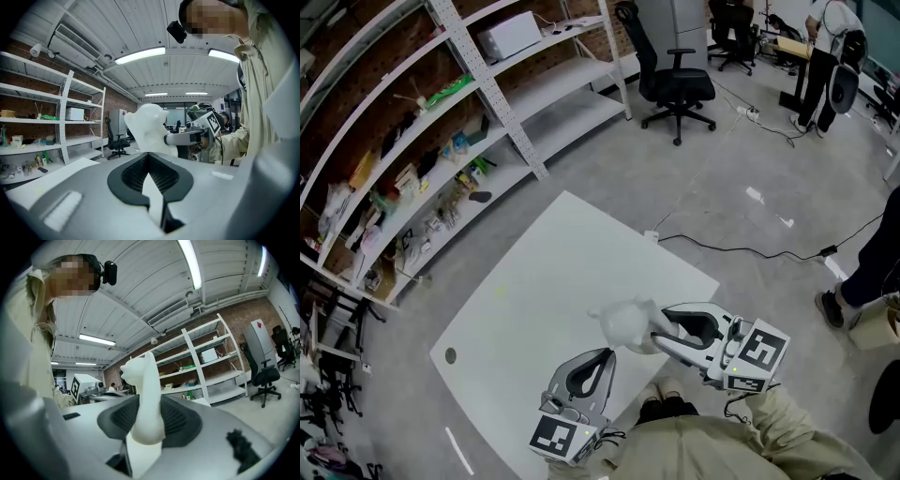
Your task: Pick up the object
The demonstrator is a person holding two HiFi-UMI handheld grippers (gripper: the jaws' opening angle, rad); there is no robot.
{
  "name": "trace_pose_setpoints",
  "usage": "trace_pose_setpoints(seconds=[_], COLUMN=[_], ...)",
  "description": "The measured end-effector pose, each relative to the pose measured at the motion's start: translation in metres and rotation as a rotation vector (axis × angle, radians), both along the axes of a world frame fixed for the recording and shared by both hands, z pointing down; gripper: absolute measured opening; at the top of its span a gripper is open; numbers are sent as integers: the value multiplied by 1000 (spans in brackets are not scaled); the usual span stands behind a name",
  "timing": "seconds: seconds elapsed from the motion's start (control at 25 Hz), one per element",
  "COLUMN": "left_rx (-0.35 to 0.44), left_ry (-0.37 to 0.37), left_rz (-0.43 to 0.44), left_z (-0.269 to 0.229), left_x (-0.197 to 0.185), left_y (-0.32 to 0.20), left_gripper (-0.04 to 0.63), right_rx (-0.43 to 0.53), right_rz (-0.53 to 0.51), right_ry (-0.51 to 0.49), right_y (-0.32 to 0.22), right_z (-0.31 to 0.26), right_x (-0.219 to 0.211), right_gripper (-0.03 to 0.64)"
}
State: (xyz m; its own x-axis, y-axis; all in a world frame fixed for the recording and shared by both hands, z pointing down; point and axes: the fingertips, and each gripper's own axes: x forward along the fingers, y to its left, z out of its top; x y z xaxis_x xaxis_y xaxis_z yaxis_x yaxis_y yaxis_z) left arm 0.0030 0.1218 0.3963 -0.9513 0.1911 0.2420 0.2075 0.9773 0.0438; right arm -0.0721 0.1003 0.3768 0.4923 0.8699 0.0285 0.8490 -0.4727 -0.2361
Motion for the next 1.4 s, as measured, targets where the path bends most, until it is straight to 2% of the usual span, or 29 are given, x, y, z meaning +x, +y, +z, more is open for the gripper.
trace_pose_setpoints(seconds=[0.2,0.4,0.52,0.72,1.08,1.24,1.4], left_rx=[-41,-46,-64,-48,-33,-49,-45], left_ry=[-34,-43,-57,-55,-55,-85,-84], left_rz=[13,25,31,39,66,61,58], left_z=[4,-11,-17,-27,-20,-35,-43], left_x=[5,17,33,69,132,147,148], left_y=[-15,-29,-39,-62,-128,-141,-144], left_gripper=[6,6,6,6,6,6,6], right_rx=[-30,-56,-73,-92,-134,-141,-150], right_rz=[13,42,58,76,137,147,145], right_ry=[15,-5,5,26,20,23,14], right_y=[-20,-37,-48,-70,-131,-150,-154], right_z=[-6,-24,-33,-48,-56,-71,-78], right_x=[4,12,24,57,115,129,132], right_gripper=[152,152,152,152,152,152,150])
